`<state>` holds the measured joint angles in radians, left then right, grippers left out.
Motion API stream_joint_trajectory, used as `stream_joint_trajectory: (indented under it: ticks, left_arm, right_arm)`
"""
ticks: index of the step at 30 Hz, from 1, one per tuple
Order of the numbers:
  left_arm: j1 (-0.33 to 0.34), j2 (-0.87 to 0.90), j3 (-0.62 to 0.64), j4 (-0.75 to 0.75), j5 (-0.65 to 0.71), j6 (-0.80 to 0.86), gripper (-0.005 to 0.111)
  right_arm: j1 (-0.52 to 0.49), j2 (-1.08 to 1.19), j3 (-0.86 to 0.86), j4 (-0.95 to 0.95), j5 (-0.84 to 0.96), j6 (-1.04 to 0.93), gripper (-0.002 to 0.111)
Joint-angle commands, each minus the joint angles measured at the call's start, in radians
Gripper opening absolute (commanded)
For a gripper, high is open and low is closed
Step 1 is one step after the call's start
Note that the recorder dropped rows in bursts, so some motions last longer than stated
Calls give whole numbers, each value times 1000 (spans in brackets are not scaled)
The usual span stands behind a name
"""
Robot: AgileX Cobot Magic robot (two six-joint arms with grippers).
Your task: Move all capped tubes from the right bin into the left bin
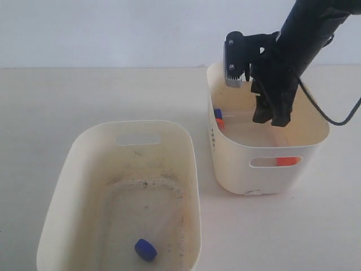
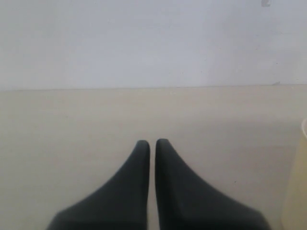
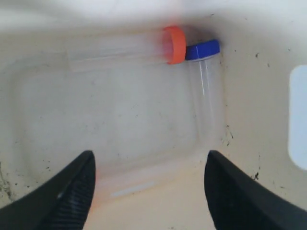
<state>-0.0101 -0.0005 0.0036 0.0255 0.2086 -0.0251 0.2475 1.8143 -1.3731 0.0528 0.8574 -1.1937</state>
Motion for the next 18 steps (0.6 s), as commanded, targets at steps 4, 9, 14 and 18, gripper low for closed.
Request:
stream_joint_trajectory:
  ticks: [4,9,14,18]
  left_arm:
    - [0,0,-4,-6,-6,-10,4]
    - [0,0,-4,-6,-6,-10,4]
    - [0,0,-4,-6,-6,-10,4]
    - [0,0,-4,-6,-6,-10,4]
  right_arm:
    - [-6,92,4,-15,-146,-144,62]
    - [-6,141,4,-17,-250,-183,62]
    - [-6,173,4,-53,-271,-185,62]
    - [-6,188,4,-59,-309,-165,62]
